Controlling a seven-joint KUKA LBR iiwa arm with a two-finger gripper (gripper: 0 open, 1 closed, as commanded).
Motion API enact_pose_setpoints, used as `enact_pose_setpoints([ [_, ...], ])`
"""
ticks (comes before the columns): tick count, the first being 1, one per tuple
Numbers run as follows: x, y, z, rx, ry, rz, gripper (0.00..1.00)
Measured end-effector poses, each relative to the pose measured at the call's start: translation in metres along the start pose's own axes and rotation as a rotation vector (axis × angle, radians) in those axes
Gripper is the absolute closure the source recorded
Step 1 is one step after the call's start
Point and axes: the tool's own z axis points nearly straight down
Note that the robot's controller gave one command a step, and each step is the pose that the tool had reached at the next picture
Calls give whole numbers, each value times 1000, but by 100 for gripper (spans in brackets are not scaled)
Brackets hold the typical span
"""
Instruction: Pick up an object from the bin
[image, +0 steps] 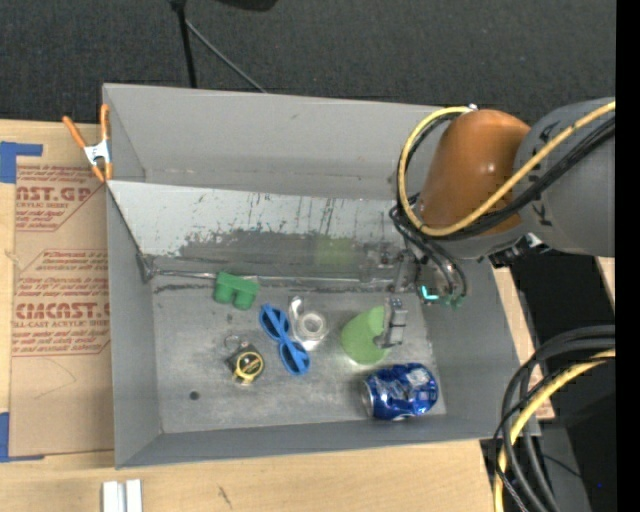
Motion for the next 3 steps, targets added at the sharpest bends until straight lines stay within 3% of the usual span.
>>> enact_pose_setpoints([
  [1,1,-14,95,-1,-5,-403,0],
  [2,-1,-15,93,2,-11,-404,100],
  [3,22,-88,1,7,-13,-427,100],
])
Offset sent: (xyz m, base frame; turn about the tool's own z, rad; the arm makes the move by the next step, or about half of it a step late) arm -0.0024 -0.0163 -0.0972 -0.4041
